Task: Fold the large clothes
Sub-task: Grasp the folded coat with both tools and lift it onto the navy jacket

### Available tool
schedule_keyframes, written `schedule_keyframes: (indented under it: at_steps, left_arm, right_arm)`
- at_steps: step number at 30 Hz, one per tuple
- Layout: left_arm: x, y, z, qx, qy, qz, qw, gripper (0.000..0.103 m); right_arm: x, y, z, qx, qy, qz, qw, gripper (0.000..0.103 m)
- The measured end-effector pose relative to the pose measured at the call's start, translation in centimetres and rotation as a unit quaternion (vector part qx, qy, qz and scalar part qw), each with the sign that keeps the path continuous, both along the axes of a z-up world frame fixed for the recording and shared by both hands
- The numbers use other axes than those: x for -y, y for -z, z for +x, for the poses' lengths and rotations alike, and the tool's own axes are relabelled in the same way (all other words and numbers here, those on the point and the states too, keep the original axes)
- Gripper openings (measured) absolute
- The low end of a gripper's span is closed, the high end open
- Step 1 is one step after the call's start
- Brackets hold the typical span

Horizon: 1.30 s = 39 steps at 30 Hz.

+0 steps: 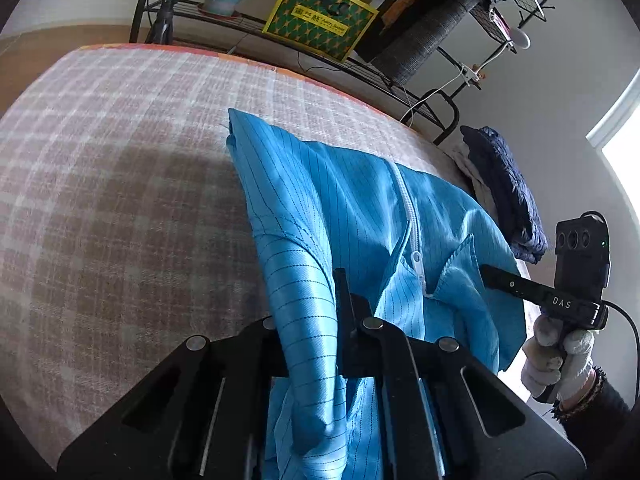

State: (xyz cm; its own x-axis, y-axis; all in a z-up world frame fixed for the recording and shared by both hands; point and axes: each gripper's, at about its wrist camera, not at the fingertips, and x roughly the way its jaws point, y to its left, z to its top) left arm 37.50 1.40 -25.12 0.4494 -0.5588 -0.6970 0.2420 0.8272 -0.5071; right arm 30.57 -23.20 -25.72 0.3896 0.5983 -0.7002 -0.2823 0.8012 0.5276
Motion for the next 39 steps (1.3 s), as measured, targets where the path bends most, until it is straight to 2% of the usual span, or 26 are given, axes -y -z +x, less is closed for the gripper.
schedule_keyframes:
  at_steps: [8, 12, 24, 31, 39]
  left_arm:
    - [4.3, -2.8, -1.8, 0.031, 0.04, 0.006, 0.9987, 0.006]
    - [6.7, -4.1, -1.9, 0.038, 0.058, -0.009, 0.9976, 0.006]
    - [17.5, -7.2, -0.6, 0.078, 0.129, -0.036, 0.9879, 0.005]
    - [24.6, -9.6, 1.6, 0.114, 0.168, -0.043, 0.9783, 0.005]
    - [33.7, -13.3, 4.7, 0.169, 0.19, -0.052, 0.9656, 0.005]
  right_arm:
    - [3.2, -3.2, -2.3, 0.035, 0.005, -0.037, 0.999, 0.003]
    - [5.2, -5.0, -3.1, 0.051, 0.015, -0.054, 0.997, 0.003]
    - [16.0, -9.6, -4.5, 0.093, 0.081, -0.087, 0.989, 0.003]
    - [22.2, -13.0, -4.1, 0.131, 0.115, -0.12, 0.977, 0.003]
    - [28.9, -16.9, -1.7, 0.182, 0.169, -0.155, 0.956, 0.003]
